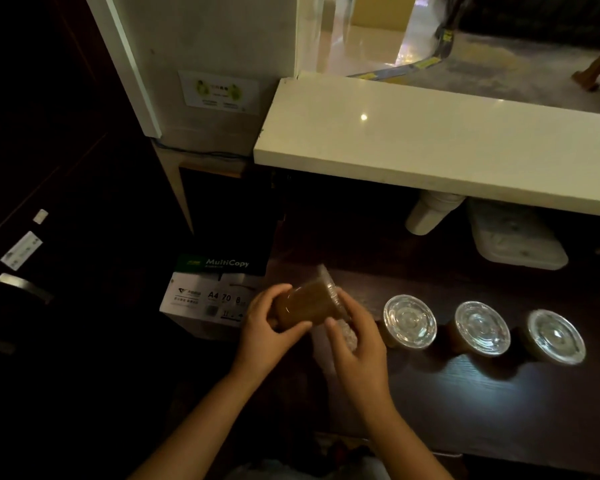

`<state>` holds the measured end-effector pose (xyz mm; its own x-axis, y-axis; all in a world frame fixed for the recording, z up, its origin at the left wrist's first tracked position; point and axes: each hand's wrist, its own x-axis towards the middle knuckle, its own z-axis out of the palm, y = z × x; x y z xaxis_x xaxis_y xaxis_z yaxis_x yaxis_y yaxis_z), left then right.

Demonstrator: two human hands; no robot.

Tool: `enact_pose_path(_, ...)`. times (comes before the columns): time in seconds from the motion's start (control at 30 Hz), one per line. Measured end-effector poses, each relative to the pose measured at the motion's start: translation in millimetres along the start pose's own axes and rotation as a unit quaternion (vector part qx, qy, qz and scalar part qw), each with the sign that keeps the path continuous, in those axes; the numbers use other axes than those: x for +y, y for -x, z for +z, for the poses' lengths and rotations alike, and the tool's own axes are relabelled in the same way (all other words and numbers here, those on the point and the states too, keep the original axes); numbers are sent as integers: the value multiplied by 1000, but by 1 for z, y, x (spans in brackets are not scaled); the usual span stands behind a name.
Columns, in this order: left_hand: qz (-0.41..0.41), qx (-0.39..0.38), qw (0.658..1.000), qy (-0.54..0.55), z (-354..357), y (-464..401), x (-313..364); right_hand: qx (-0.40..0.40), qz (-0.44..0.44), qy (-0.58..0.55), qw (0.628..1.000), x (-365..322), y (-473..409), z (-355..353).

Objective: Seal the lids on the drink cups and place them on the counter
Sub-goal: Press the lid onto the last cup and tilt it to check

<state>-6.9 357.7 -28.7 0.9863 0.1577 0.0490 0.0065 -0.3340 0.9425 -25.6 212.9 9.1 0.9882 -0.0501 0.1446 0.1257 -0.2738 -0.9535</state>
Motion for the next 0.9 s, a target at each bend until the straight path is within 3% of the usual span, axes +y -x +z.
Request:
enact_pose_path(0.07,10,21,999,-22,-10,-7,13,3,134,-176,975,-8,-7,1)
enact_pose_path(0.17,62,7,994,-90,-24,-19,34,1,295,-364,884,-4,-15,4)
enact_pose_path(0.33,173,-52,960,-215,-40,-30,49,-5,406,-504,762,0,-18,17)
enact_pose_path(0.47,198,-140,941,-237,-49,-38,58,-21,447,-564,695,3,-23,19)
enact_pose_path(0.7,215,-197,914,-281,-56,-46,69,-41,463,-611,641,9,-25,16)
enact_pose_path(0.9,243,-201,888,-334,-51,-36,59,-34,449,-604,658,10,-23,13)
